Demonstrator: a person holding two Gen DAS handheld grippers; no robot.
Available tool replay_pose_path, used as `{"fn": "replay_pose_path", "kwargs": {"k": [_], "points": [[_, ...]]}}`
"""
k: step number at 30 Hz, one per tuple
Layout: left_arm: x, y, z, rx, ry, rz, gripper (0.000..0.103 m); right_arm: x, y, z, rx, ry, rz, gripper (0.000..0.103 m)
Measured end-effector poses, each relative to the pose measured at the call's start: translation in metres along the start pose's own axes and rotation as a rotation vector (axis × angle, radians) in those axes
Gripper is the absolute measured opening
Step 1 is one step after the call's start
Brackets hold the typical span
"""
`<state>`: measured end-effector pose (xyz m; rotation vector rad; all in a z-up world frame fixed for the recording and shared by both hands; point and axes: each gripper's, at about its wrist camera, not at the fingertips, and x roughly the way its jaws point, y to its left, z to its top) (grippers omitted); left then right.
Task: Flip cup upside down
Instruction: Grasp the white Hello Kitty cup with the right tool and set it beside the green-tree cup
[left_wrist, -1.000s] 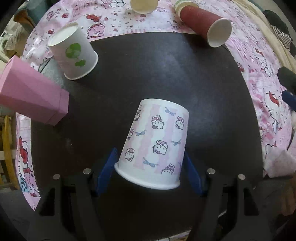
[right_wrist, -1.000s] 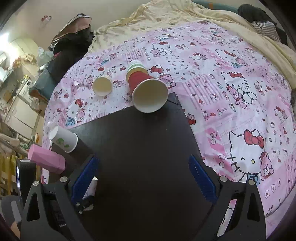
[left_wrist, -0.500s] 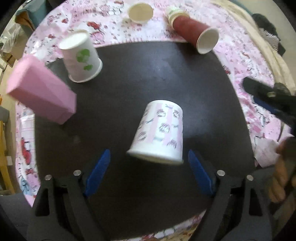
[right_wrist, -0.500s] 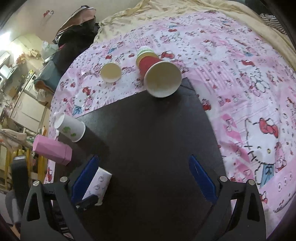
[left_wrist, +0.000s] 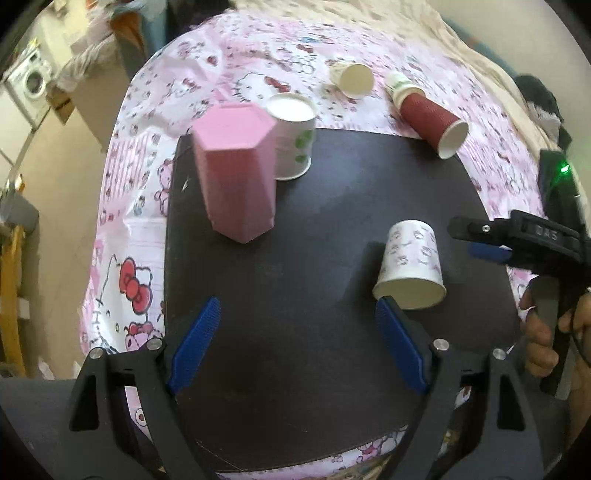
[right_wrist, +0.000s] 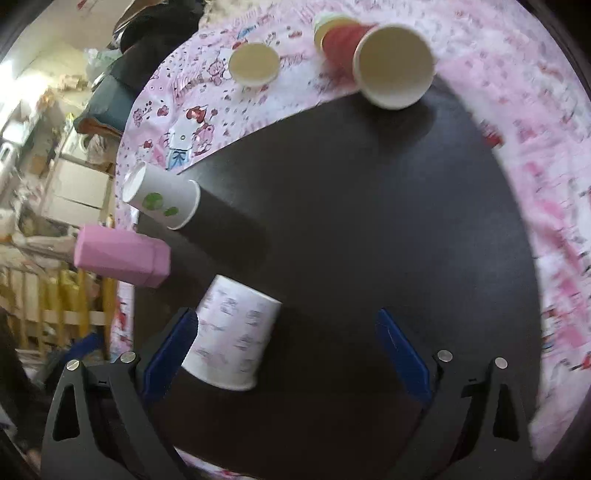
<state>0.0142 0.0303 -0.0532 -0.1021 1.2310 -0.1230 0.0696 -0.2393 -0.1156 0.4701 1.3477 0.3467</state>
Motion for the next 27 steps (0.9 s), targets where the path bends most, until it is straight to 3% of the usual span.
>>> {"fn": "replay_pose_path", "kwargs": {"k": [2, 5, 9, 15, 20, 22, 27], "points": [[-0.001, 0.007, 0.0, -0.03, 0.001, -0.022, 0.084, 0.011, -0.002, 0.002, 0.06, 0.039, 0.031, 0.096], [-0.006, 0.014, 0.0, -0.053, -0.012, -0.038, 0.084, 0.033, -0.01, 0.004, 0.196, 0.121, 0.091, 0.086], [-0.01, 0.021, 0.001, -0.086, -0.012, -0.074, 0.084, 0.053, -0.01, 0.004, 0.294, 0.158, 0.127, 0.085], [-0.012, 0.021, 0.002, -0.094, -0.007, -0.1, 0.084, 0.062, -0.003, 0.017, 0.292, 0.163, 0.095, 0.084], [-0.013, 0.023, 0.004, -0.113, -0.005, -0.109, 0.084, 0.067, 0.004, 0.017, 0.251, 0.217, 0.059, 0.068], [-0.013, 0.023, 0.004, -0.116, -0.002, -0.119, 0.084, 0.066, 0.007, 0.016, 0.224, 0.212, 0.048, 0.061], [-0.012, 0.03, 0.003, -0.134, -0.004, -0.111, 0.084, 0.059, 0.017, 0.015, 0.154, 0.15, 0.079, 0.06]]}}
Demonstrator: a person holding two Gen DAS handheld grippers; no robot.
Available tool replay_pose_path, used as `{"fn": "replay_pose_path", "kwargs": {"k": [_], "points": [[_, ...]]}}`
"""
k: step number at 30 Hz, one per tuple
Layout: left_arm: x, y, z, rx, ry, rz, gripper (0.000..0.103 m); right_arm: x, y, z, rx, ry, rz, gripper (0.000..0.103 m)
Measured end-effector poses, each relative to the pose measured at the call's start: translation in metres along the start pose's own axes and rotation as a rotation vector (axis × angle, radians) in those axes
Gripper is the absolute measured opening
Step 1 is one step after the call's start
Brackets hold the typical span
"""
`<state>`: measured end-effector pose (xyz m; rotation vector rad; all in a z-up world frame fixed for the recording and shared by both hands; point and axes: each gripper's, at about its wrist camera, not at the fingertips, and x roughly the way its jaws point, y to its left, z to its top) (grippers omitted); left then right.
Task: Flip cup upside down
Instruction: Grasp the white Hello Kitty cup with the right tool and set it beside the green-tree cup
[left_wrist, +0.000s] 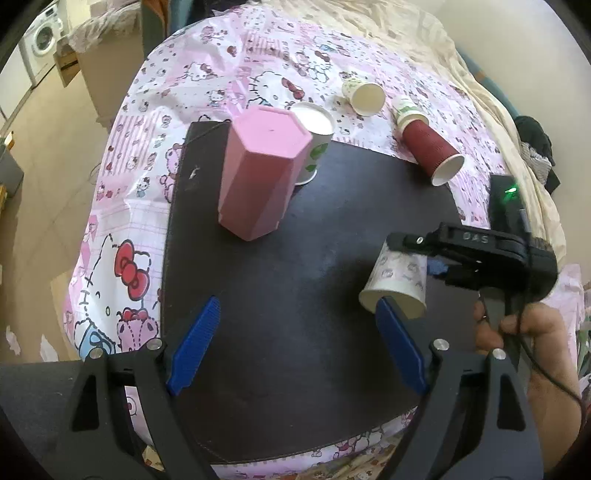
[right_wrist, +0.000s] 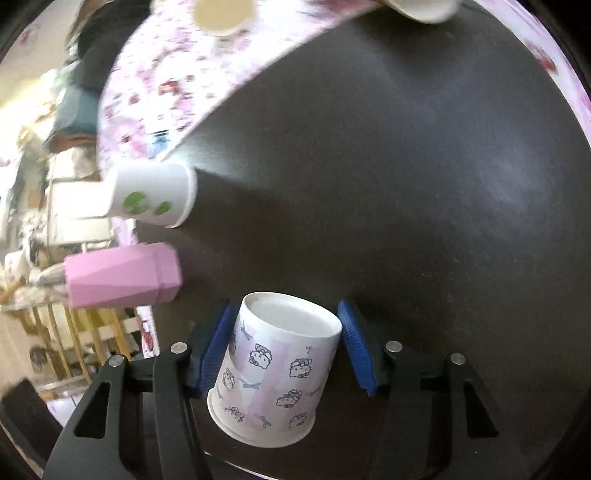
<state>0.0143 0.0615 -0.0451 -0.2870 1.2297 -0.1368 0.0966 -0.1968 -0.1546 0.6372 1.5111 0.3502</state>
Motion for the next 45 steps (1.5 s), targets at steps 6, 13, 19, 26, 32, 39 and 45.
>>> {"fn": "replay_pose_path", "kwargs": {"k": [6, 13, 19, 26, 32, 39, 45], "points": [[0.001, 0.013, 0.002, -0.055, 0.0, 0.008, 0.084, -0.021, 0.075, -0.006, -0.349, -0.292, -0.083, 0.06], [0.003, 0.021, 0.004, -0.077, -0.004, 0.03, 0.084, 0.007, 0.138, -0.04, -0.805, -0.643, -0.271, 0.06], [0.006, 0.031, 0.005, -0.111, 0.008, 0.033, 0.084, 0.031, 0.128, -0.039, -0.793, -0.649, -0.292, 0.06], [0.005, 0.027, 0.007, -0.109, 0.007, 0.023, 0.084, 0.023, 0.113, -0.05, -0.708, -0.558, -0.221, 0.06], [0.008, 0.024, 0.006, -0.094, 0.013, 0.039, 0.084, 0.032, 0.116, -0.053, -0.755, -0.507, -0.222, 0.057], [0.011, 0.029, 0.006, -0.104, 0.015, 0.057, 0.084, 0.041, 0.13, -0.035, -0.766, -0.486, -0.213, 0.057], [0.013, 0.029, 0.007, -0.102, 0.019, 0.052, 0.084, 0.041, 0.127, -0.029, -0.742, -0.466, -0.18, 0.06]]}}
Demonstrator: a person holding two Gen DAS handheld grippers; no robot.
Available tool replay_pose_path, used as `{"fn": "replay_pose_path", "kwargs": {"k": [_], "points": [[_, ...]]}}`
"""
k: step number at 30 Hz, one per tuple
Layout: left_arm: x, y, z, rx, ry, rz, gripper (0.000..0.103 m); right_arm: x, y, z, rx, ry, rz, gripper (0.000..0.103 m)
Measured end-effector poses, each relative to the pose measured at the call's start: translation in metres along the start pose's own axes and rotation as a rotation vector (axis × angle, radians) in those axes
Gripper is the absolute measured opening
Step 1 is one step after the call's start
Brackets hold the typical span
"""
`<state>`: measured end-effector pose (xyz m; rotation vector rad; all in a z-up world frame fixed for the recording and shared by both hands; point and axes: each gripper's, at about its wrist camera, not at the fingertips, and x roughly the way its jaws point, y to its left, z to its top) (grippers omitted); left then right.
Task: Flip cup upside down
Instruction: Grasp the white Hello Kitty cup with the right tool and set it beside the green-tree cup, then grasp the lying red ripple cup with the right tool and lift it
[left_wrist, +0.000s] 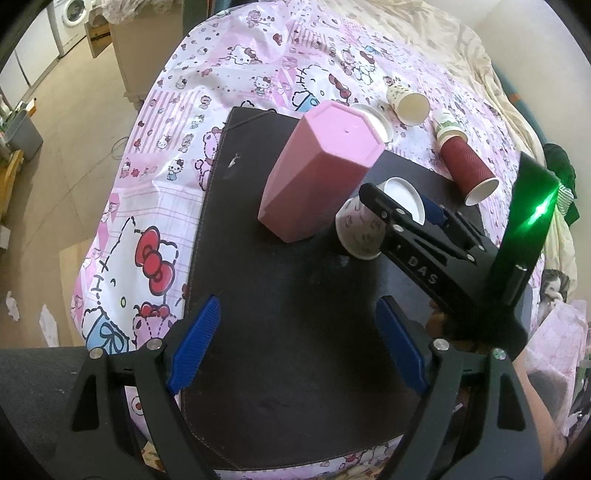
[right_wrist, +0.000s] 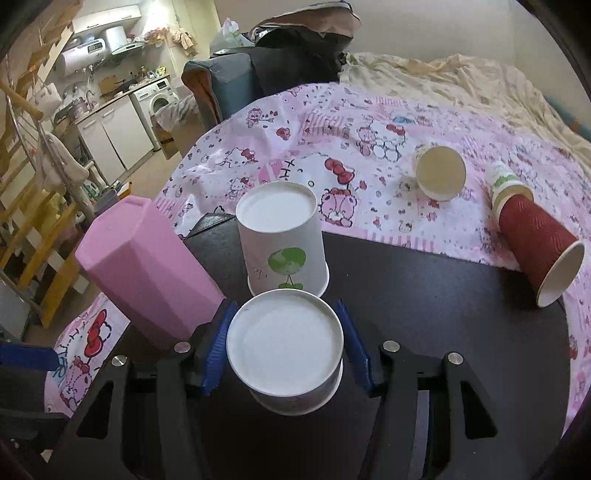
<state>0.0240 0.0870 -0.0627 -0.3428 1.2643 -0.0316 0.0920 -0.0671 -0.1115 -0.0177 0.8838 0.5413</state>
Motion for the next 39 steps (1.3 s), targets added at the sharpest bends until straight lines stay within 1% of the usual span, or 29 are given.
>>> {"fn": "replay_pose_path", "kwargs": {"k": [2, 3, 5, 6, 7, 9, 13, 16, 19, 23, 25, 28, 30, 32, 34, 35, 37, 39], "points": [[0.0, -0.003, 0.0, 0.013, 0.004, -0.013, 0.084, -0.001, -0.005, -0.001, 0.029, 0.004, 0.033, 0.061], [0.0, -0.004, -0.001, 0.019, 0.003, -0.012, 0.084, -0.001, -0.01, -0.002, 0.054, 0.019, 0.05, 0.069], [-0.002, -0.007, 0.0, 0.026, -0.005, -0.012, 0.084, -0.005, -0.015, -0.003, 0.076, 0.026, 0.073, 0.075], [-0.002, -0.007, 0.0, 0.028, -0.008, -0.012, 0.084, -0.009, -0.018, -0.003, 0.08, 0.021, 0.082, 0.084], [-0.003, -0.007, 0.0, 0.029, -0.01, -0.011, 0.084, -0.013, -0.019, -0.004, 0.084, 0.015, 0.084, 0.091], [-0.003, -0.007, 0.0, 0.027, -0.011, -0.008, 0.084, -0.025, -0.025, -0.004, 0.092, 0.006, 0.092, 0.092], [-0.003, -0.006, 0.0, 0.026, -0.014, 0.0, 0.084, -0.044, -0.037, -0.007, 0.115, 0.027, 0.08, 0.092], [-0.003, -0.009, -0.001, 0.037, -0.018, 0.013, 0.084, -0.062, -0.05, -0.015, 0.134, 0.058, 0.029, 0.092], [-0.002, -0.013, -0.004, 0.052, -0.019, 0.013, 0.084, -0.081, -0.064, -0.025, 0.16, 0.097, -0.004, 0.092], [-0.004, -0.022, -0.008, 0.1, -0.052, 0.056, 0.084, -0.109, -0.088, -0.037, 0.214, 0.122, -0.057, 0.092], [-0.003, -0.026, -0.009, 0.118, -0.055, 0.075, 0.084, -0.119, -0.102, -0.041, 0.245, 0.13, -0.088, 0.092], [-0.003, -0.031, -0.011, 0.131, -0.054, 0.081, 0.084, -0.131, -0.123, -0.046, 0.298, 0.129, -0.118, 0.092], [-0.003, -0.036, -0.012, 0.149, -0.061, 0.09, 0.084, -0.132, -0.134, -0.04, 0.32, 0.152, -0.116, 0.092], [-0.001, -0.041, -0.012, 0.164, -0.071, 0.11, 0.084, -0.135, -0.145, -0.024, 0.312, 0.151, -0.114, 0.092], [0.002, -0.043, -0.011, 0.168, -0.07, 0.117, 0.084, -0.136, -0.159, 0.003, 0.275, 0.141, -0.164, 0.092], [0.004, -0.043, -0.01, 0.168, -0.067, 0.121, 0.084, -0.132, -0.168, 0.017, 0.261, 0.155, -0.18, 0.092], [0.007, -0.042, -0.008, 0.165, -0.063, 0.127, 0.084, -0.118, -0.191, 0.046, 0.27, 0.205, -0.187, 0.092], [0.01, -0.041, -0.007, 0.162, -0.055, 0.13, 0.084, -0.093, -0.216, 0.073, 0.278, 0.291, -0.197, 0.092]]}}
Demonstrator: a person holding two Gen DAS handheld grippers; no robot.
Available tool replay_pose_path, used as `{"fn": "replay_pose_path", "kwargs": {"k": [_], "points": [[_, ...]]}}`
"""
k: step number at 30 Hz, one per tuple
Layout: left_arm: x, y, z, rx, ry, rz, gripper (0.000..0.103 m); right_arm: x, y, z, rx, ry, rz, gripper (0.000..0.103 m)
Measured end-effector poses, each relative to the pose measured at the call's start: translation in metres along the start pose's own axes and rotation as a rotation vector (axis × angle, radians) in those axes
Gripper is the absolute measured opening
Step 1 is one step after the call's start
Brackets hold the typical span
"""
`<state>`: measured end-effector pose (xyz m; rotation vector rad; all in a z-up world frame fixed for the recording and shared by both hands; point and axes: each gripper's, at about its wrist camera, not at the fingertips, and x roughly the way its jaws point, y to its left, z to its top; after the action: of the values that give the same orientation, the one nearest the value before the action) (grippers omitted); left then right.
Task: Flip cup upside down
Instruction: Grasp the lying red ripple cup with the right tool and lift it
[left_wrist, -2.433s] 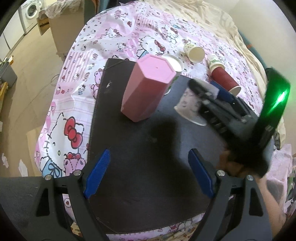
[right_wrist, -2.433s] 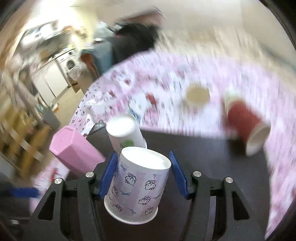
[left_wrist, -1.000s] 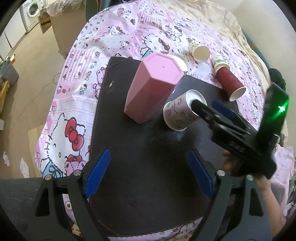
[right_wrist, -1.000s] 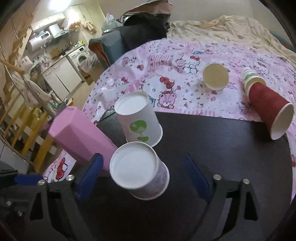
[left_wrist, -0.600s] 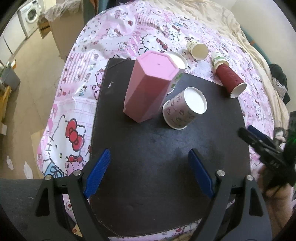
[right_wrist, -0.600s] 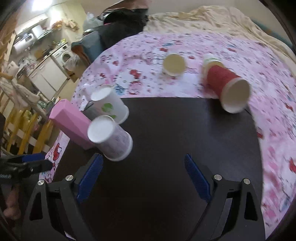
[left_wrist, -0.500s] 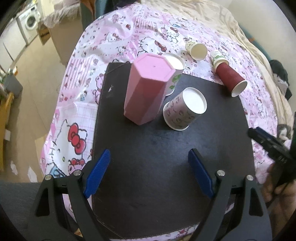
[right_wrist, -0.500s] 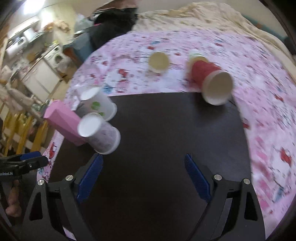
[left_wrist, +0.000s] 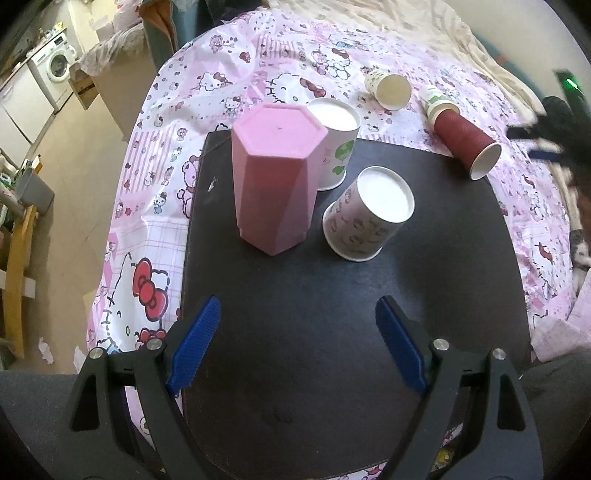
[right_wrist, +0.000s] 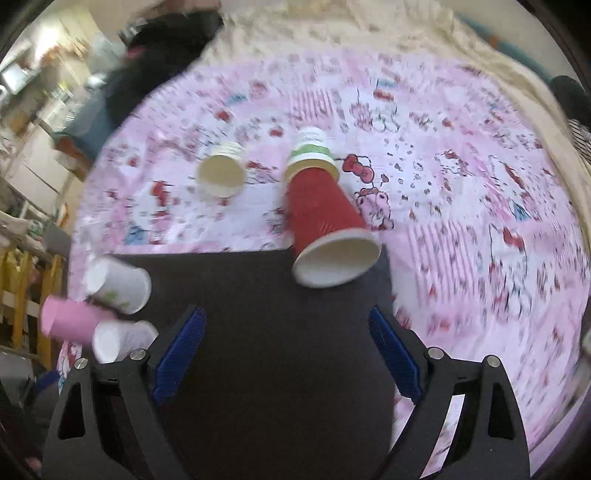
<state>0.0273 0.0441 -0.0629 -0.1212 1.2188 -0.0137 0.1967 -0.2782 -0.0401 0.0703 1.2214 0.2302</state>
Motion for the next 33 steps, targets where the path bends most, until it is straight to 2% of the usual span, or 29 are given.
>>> {"fn": "replay_pose_path", "kwargs": {"k": [6, 11, 15, 18, 21, 25, 28, 33], "points": [[0.01, 0.006, 0.003, -0.015, 0.029, 0.017, 0.084, 0.069, -0.017, 0.075, -0.04, 0.162, -0.134, 0.092], [0.015, 0.008, 0.005, -0.024, 0.051, 0.015, 0.084, 0.12, -0.02, 0.088, -0.067, 0.305, -0.149, 0.092], [0.015, 0.004, 0.005, -0.014, 0.055, 0.002, 0.084, 0.14, -0.017, 0.082, -0.11, 0.344, -0.173, 0.092], [0.014, 0.001, 0.003, -0.005, 0.061, -0.019, 0.084, 0.149, -0.017, 0.066, -0.151, 0.369, -0.194, 0.085], [0.013, -0.001, 0.001, -0.005, 0.06, -0.029, 0.084, 0.141, -0.017, 0.05, -0.162, 0.347, -0.171, 0.082], [0.004, -0.002, 0.0, -0.003, 0.03, -0.031, 0.084, 0.106, -0.013, 0.021, -0.113, 0.294, -0.08, 0.082], [0.0, -0.003, 0.0, -0.001, 0.013, -0.038, 0.084, 0.069, -0.001, -0.024, -0.006, 0.251, 0.066, 0.082], [-0.007, -0.005, -0.004, 0.014, -0.012, -0.034, 0.084, 0.041, 0.04, -0.096, -0.016, 0.238, 0.156, 0.082]]}}
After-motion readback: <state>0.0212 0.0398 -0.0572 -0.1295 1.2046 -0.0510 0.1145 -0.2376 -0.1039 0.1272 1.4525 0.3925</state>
